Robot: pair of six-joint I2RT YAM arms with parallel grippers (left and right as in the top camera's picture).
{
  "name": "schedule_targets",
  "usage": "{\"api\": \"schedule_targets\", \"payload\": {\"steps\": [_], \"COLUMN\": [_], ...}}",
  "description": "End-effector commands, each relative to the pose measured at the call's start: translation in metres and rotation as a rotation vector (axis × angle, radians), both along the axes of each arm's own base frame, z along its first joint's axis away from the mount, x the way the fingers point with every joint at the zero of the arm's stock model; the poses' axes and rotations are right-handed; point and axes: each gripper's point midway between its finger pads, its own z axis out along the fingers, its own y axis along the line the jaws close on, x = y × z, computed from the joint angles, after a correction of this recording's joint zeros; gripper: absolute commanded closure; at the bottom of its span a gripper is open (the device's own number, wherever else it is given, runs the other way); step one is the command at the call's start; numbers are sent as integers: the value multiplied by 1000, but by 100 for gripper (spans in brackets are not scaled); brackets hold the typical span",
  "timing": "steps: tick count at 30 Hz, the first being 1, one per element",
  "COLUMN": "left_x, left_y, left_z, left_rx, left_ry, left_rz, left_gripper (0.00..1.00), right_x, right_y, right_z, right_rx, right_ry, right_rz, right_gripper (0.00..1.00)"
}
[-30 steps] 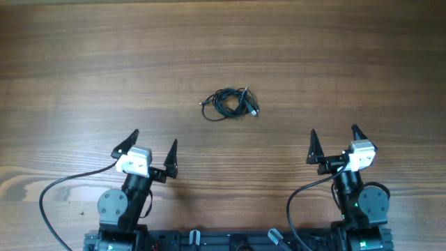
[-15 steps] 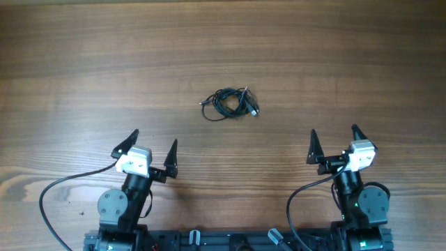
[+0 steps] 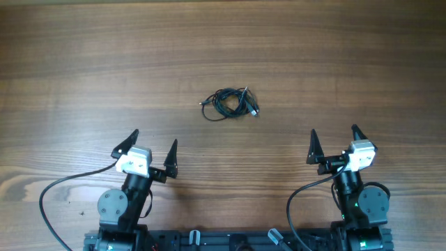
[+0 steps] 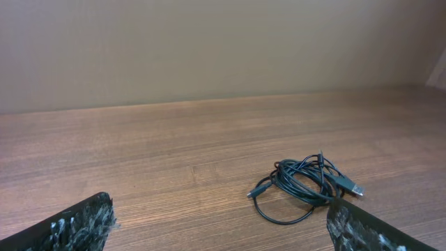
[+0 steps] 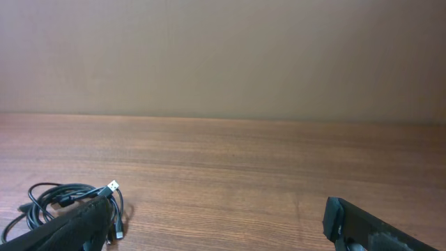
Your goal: Untangle cables
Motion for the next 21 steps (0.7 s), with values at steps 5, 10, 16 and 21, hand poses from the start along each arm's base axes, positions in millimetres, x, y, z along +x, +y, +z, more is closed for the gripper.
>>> {"api": "schedule_targets", "payload": {"steps": [5, 10, 16, 21], "left_x": [-1, -1, -1, 0], "left_y": [-3, -3, -3, -1], "left_z": [-2, -2, 5, 17], "left_rx": [-9, -9, 1, -89], "left_ry": [3, 3, -30, -47], "left_rz": [-16, -16, -17, -4], "left_gripper": [0, 0, 0, 0], "right_x": [-1, -1, -1, -1], "right_y": [0, 0, 0, 0], "right_z": [2, 2, 3, 3], "right_rx": [-16, -18, -15, 27], "right_ry": [-14, -14, -14, -10], "right_rz": [4, 1, 4, 5], "right_gripper": [0, 0, 0, 0]}}
